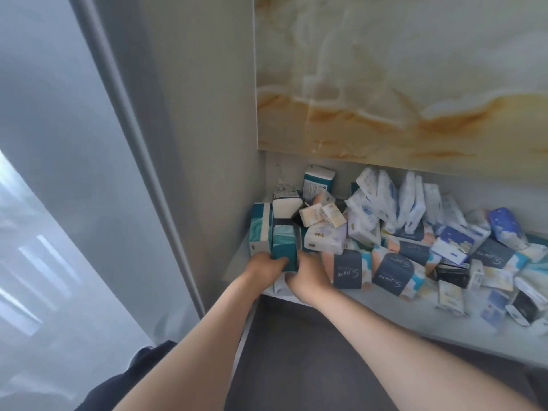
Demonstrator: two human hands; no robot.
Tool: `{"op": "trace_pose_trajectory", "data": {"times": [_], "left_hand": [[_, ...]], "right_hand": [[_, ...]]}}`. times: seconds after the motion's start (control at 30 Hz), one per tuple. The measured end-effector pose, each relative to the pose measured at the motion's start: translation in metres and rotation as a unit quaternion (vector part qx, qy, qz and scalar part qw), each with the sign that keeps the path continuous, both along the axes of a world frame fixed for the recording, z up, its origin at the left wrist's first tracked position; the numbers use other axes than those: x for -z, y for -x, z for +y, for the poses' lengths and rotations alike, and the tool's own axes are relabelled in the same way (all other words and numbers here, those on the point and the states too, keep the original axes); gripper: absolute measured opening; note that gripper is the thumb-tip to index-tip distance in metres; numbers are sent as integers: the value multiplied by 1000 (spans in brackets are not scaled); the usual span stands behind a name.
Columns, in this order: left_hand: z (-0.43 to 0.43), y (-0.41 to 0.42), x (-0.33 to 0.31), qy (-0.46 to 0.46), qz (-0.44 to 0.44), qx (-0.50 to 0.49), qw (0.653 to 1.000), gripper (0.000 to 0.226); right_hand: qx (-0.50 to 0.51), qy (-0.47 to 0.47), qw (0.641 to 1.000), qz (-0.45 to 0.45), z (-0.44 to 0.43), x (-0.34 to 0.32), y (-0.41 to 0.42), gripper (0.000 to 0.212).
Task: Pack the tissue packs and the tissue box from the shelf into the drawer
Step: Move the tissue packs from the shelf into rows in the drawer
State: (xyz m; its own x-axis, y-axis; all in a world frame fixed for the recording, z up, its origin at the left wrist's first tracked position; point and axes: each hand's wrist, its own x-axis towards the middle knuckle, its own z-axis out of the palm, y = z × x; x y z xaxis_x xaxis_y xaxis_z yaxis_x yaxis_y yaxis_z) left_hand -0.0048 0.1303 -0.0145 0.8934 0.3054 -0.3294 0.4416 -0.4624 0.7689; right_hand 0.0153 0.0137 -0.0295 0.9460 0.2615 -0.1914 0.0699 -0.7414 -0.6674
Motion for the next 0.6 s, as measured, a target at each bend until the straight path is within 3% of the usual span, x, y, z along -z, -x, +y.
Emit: {"op": "trace_pose_trajectory", "data": {"times": [0.1, 0.23, 0.3, 0.4, 0.53, 0.6], "left_hand": [[0, 13, -7, 88, 24, -31, 995, 29], [-3, 28, -23, 170, 44, -44, 983, 29], [-2, 40, -32, 71, 60, 19, 995, 27], [-1, 55, -36, -74, 63, 138, 986, 33], [-11, 65, -46, -15, 82, 196, 977, 40], [-17, 67, -48, -62, 84, 274, 956, 52]], "right_hand": [[15, -47, 999, -11, -2, -12, 20, 45], [25, -65, 997, 19, -12, -29, 40, 69], [18, -42, 999, 22, -18, -34, 48, 70], [-7, 3, 1000, 28, -32, -38, 58, 68], [-15, 32, 998, 59, -53, -46, 63, 67], [-23, 39, 993, 111, -62, -43, 62, 64]]}}
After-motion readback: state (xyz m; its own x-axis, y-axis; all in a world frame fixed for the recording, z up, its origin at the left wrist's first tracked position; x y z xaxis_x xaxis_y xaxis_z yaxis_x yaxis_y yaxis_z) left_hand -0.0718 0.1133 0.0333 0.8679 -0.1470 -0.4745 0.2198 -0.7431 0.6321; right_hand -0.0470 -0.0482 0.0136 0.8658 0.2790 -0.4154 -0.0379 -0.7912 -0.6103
